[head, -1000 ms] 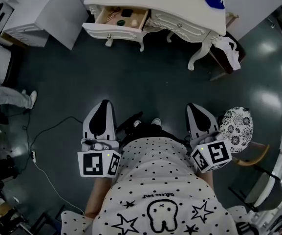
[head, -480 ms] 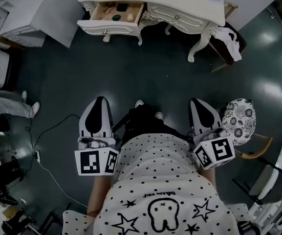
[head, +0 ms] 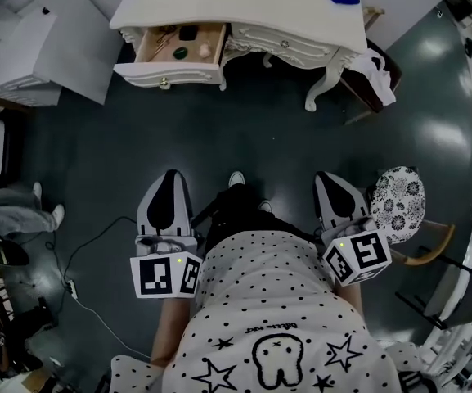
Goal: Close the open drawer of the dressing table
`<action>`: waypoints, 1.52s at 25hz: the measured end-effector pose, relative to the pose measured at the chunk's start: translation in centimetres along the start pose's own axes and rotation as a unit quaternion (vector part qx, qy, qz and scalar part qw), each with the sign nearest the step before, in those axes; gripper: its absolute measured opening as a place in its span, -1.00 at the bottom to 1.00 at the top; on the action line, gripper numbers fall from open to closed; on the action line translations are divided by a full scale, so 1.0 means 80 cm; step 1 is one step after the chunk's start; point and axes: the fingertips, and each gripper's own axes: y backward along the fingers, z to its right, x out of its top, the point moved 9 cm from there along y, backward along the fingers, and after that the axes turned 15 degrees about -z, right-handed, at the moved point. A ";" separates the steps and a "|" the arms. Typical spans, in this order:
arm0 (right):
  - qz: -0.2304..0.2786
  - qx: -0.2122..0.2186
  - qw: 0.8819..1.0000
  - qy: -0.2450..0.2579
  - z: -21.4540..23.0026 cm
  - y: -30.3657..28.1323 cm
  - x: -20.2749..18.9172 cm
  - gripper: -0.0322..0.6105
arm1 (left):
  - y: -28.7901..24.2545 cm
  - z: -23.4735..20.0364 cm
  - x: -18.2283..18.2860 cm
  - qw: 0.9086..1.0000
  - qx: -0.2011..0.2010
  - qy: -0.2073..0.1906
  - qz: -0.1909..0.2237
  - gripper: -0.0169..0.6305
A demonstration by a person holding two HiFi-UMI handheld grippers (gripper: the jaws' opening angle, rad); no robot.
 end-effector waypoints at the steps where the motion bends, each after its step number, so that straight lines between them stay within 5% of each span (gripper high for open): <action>1: -0.001 0.001 1.000 -0.002 -0.001 -0.007 0.009 -0.87 | -0.008 -0.005 0.007 1.000 -0.005 -0.001 -0.001 -0.88; 25: 0.005 0.076 0.997 0.010 -0.079 -0.176 0.108 -0.87 | -0.103 -0.098 0.055 0.999 -0.035 0.001 -0.018 -0.88; 38: -0.026 0.071 0.997 -0.002 -0.033 -0.208 0.121 -0.87 | -0.141 -0.115 0.066 0.999 -0.018 -0.009 -0.027 -0.88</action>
